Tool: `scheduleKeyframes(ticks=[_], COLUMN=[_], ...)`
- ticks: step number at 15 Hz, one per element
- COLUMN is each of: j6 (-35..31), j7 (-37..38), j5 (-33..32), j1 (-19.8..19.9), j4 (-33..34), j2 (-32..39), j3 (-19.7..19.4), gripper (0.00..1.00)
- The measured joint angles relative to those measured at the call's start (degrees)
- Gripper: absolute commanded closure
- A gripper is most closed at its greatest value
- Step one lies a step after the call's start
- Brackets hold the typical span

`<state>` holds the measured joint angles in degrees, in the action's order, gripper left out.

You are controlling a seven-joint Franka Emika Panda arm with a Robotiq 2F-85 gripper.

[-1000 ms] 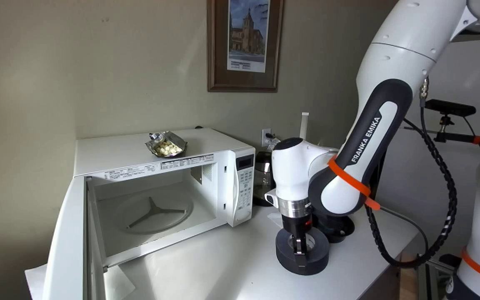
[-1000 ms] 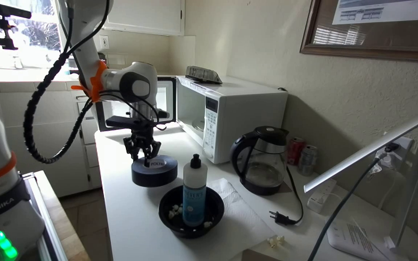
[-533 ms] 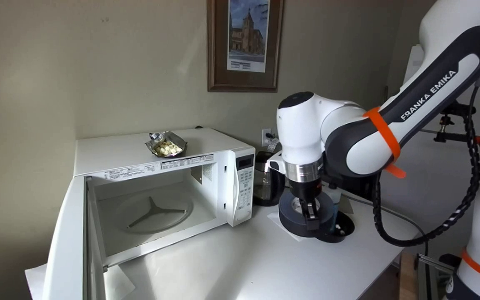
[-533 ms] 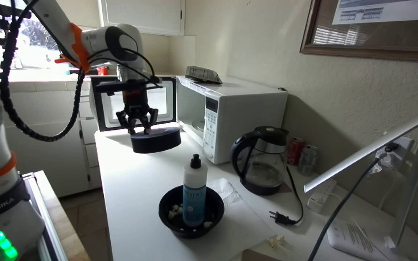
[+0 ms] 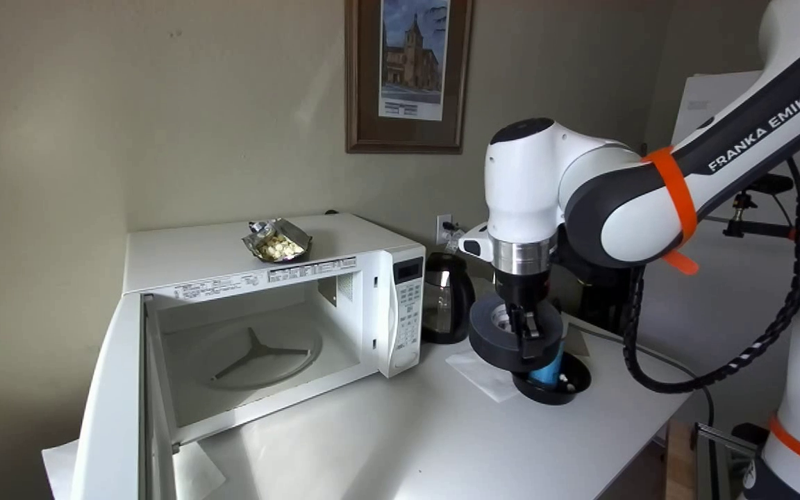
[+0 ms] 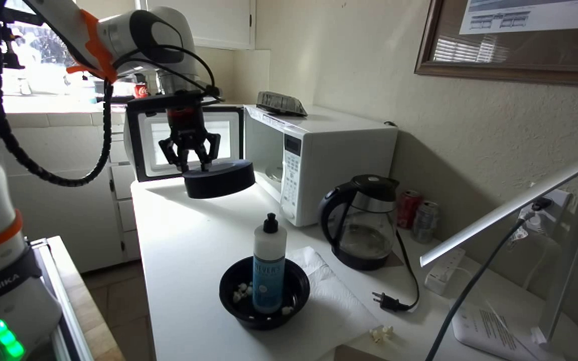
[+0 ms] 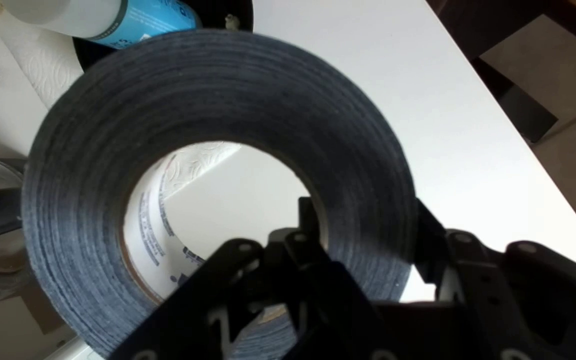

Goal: Pick the masking tape from the table and place it on top of the microwave

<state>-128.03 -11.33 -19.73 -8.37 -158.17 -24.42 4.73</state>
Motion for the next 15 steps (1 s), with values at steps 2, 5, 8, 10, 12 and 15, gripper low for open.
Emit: scheduleKeyframes(ticks=[2, 5, 8, 10, 12, 15], j6=[0.0, 0.07, 0.71, 1.53, 1.58, 2.02], j7=[0.11, 0.33, 0.33, 0.32, -0.17, -3.74], j5=[-0.08, -0.16, -0.47, -0.92, -1.3, -1.19], j1=[0.17, 0.85, 1.16, 1.77, 3.07, 5.01], j4=[0.08, 0.42, 0.71, 1.02, 1.76, 4.32], j2=[-0.03, -1.63, -5.64, -9.72, -14.53, -20.19], j3=[0.05, 0.08, 0.1, 0.02, -0.99, -5.27], gripper=[0.8, 0.8, 0.8, 0.8, 0.8, 0.55])
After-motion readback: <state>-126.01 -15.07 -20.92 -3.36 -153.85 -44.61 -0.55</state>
